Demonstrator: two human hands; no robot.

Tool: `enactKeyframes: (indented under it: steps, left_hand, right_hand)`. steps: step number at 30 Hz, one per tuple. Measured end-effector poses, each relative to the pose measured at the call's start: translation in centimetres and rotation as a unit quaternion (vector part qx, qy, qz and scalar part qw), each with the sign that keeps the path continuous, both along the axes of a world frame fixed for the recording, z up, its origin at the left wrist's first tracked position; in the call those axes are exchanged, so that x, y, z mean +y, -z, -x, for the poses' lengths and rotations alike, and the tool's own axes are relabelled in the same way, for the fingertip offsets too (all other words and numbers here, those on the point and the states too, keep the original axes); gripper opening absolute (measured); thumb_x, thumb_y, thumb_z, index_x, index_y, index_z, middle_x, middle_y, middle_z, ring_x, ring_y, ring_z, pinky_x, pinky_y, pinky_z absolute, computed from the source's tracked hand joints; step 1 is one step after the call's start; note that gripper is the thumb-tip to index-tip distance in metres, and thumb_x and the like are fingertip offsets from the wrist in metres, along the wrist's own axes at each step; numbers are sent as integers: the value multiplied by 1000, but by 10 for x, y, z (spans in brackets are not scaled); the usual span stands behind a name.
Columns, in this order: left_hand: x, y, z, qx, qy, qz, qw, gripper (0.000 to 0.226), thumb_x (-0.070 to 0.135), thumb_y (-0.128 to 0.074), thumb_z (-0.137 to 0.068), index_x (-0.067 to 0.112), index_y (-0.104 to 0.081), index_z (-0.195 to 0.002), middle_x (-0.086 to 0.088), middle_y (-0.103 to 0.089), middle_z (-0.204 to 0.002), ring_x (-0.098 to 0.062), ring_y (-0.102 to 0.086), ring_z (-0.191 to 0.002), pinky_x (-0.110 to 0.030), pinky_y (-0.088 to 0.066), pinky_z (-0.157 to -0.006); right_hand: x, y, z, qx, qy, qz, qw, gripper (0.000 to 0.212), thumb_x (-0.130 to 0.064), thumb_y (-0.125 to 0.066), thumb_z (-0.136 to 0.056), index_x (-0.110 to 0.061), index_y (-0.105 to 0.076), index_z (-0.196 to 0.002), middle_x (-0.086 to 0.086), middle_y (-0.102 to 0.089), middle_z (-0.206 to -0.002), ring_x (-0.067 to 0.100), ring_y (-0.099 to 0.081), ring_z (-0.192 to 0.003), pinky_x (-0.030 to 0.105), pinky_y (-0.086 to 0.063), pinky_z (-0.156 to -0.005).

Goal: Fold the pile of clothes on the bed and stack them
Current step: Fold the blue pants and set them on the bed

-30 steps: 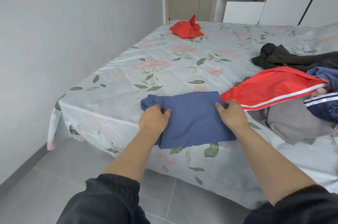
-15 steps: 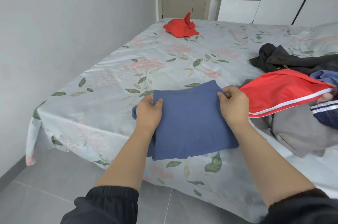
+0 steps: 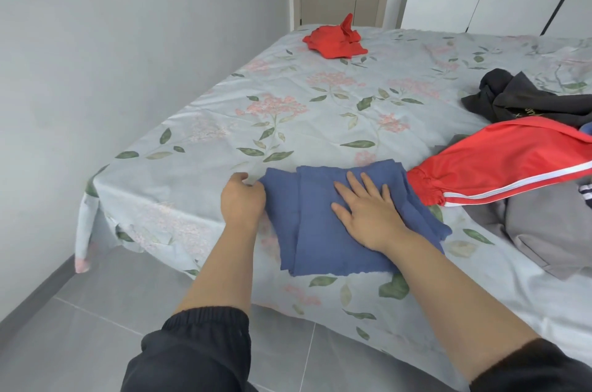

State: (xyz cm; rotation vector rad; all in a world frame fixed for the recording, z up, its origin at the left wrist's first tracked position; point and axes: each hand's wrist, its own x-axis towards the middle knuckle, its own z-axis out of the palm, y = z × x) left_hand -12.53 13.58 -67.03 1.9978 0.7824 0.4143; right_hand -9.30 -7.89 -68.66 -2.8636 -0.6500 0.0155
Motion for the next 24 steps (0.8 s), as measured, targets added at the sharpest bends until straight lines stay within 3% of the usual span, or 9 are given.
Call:
enactKeyframes:
  steps: [3,6,9,12,14,16,18,21,24]
  left_hand:
    - [6,0,-3,20,11,28,999,40,28,-53,-93,8,-55,-128,-11,-65,-117,-28,-59,-108,-31,-47,-88]
    - [3,0,-8,26,51,25,998,32,40,-58,-91,12,-66,-102,-1,-67,-96,-21,-61,-91,-26,-43,-75]
    - [-3,-2,-12,7,71,16,997,31,28,-62,-89,17,-51,-63,6,-50,-62,-11,-46,-59,-23,-36,-55]
    - [8,-2,-14,-1,24,15,1000,43,16,-58,-90,16,-36,-54,2,-37,-54,-14,-37,-52,-23,-30,-48]
    - [11,-3,-12,7,12,-10,1000,32,15,-57,-90,15,-46,-60,-1,-47,-63,-21,-48,-66,-24,-36,-54]
    - [2,-8,-10,-4,15,-87,996,9,13,-55,-90,12,-63,-91,-7,-59,-95,-27,-53,-95,-30,-44,-74]
    - [-17,-14,-10,-70,50,-181,980,27,9,-52,-91,10,-61,-116,-9,-57,-118,-29,-46,-112,-32,-39,-89]
    - [-50,-23,-5,-150,183,-236,942,32,5,-46,-93,7,-63,-120,-8,-62,-122,-26,-45,-122,-25,-35,-96]
    - [-69,-6,0,-18,348,-306,886,41,24,-35,-102,15,-45,-141,-2,-40,-149,-22,-25,-141,-33,-20,-114]
  right_hand:
    - [-2,12,-2,9,10,26,1000,58,-53,-17,-99,-32,-8,-152,-5,6,-160,18,9,-147,47,6,-117]
    - [-2,14,-4,-1,13,23,1000,59,-53,-17,-98,-32,-8,-152,-6,6,-160,17,9,-147,46,4,-118]
    - [-2,16,-3,-1,16,19,1000,59,-53,-17,-98,-32,-8,-152,-7,6,-160,17,9,-147,45,4,-118]
    - [-4,15,-3,0,21,-2,1000,58,-52,-19,-98,-31,-10,-152,-8,3,-160,15,7,-147,43,3,-118]
    - [-5,14,-2,-5,28,-17,999,58,-51,-20,-98,-30,-11,-152,-7,2,-160,15,5,-147,43,2,-118]
    - [-5,14,-2,-3,31,-25,999,59,-51,-21,-98,-29,-12,-152,-6,3,-160,16,4,-147,42,2,-118]
    - [-6,12,-3,6,27,-44,999,58,-49,-24,-99,-27,-14,-152,-4,2,-160,16,2,-147,42,0,-118]
    - [-11,6,-7,4,16,-101,995,54,-40,-31,-101,-21,-23,-150,0,-4,-160,16,-5,-147,43,-7,-119]
    - [-22,2,-12,-9,-25,-67,997,51,-37,-29,-102,-22,-25,-150,-3,-7,-160,12,-6,-147,42,-5,-118]
